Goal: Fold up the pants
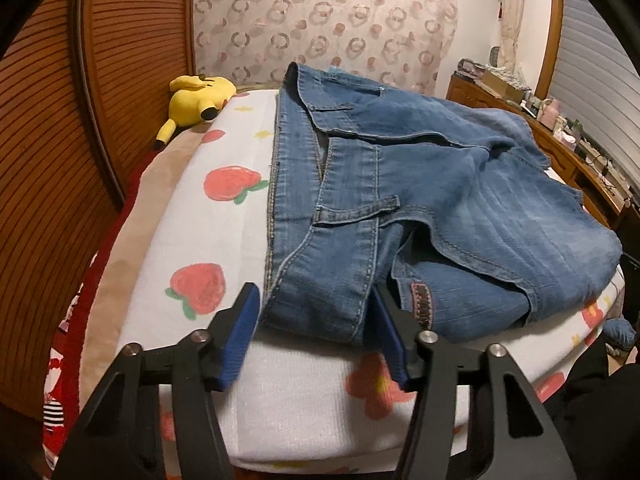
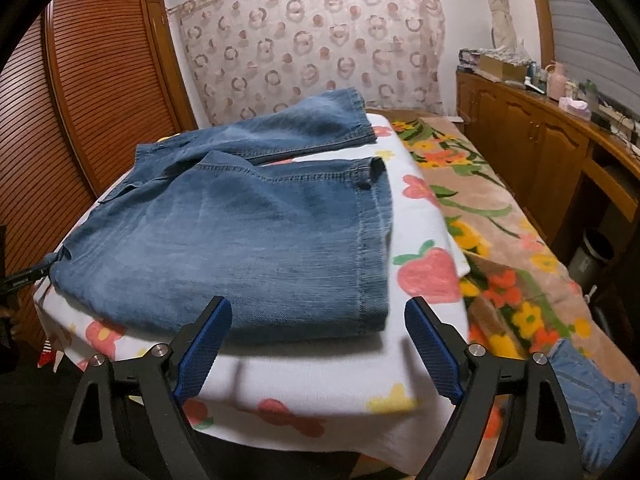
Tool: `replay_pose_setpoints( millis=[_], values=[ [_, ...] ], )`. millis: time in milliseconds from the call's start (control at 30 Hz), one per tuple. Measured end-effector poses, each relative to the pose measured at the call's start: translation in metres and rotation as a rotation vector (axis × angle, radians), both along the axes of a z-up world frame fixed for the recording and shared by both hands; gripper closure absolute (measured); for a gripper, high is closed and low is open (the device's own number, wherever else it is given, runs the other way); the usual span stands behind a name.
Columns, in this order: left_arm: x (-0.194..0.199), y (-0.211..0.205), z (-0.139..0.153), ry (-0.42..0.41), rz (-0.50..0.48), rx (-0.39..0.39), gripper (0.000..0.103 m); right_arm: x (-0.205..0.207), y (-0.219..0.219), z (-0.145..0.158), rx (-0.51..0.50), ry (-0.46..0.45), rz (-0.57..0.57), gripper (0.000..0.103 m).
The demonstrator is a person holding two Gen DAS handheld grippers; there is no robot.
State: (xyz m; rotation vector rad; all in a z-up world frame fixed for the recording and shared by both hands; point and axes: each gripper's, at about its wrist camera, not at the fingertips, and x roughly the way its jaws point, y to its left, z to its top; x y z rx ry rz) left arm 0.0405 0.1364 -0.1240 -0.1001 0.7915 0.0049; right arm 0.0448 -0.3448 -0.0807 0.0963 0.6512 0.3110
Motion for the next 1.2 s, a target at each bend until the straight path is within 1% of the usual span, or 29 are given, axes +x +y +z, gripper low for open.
replay_pose_setpoints(
  millis=[33,100,133,167,200,233,300,333,433,600,900,1133,1200],
  values=[
    [0.000,-0.001,0.000,-0.001,-0.001,0.004,0.050,0.001,0.001,-0.001,0.001,0.004,0.003,0.023],
    [0.001,-0.001,0.000,-0.002,-0.003,0.000,0.055,0.004,0.000,-0.003,0.008,0.011,0.004,0.033],
    [0.001,-0.001,0.000,-0.003,-0.007,-0.006,0.061,0.006,-0.001,-0.004,0.009,0.013,0.000,0.038],
    [0.000,-0.001,0.001,-0.003,-0.014,-0.015,0.067,0.006,-0.002,-0.004,0.009,0.017,-0.005,0.052],
    [0.000,-0.002,0.001,-0.002,-0.022,-0.021,0.071,0.006,-0.004,-0.004,0.011,0.020,-0.010,0.062],
    [0.000,-0.005,0.001,-0.001,-0.031,-0.020,0.076,0.006,-0.004,-0.003,0.017,0.021,-0.012,0.067],
    [-0.001,-0.008,0.005,-0.013,-0.034,-0.014,0.082,0.004,-0.007,0.000,0.028,0.019,-0.004,0.088],
    [-0.003,-0.009,0.008,-0.022,-0.035,-0.021,0.087,0.003,-0.007,0.002,0.027,0.014,-0.005,0.089],
    [-0.009,-0.011,0.024,-0.068,-0.035,-0.033,0.091,0.000,-0.007,0.016,0.014,-0.020,-0.010,0.091],
    [-0.015,-0.017,0.048,-0.124,-0.046,-0.013,0.092,-0.013,-0.009,0.045,-0.004,-0.094,-0.006,0.094],
    [-0.023,-0.021,0.097,-0.257,-0.053,-0.005,0.093,-0.039,-0.008,0.093,-0.036,-0.210,0.001,0.095],
    [-0.035,-0.022,0.134,-0.348,-0.055,0.008,0.093,-0.057,-0.005,0.118,-0.067,-0.301,0.012,0.095],
    [-0.036,-0.022,0.139,-0.358,-0.056,0.012,0.093,-0.061,-0.003,0.119,-0.072,-0.323,0.014,0.095]
  ],
)
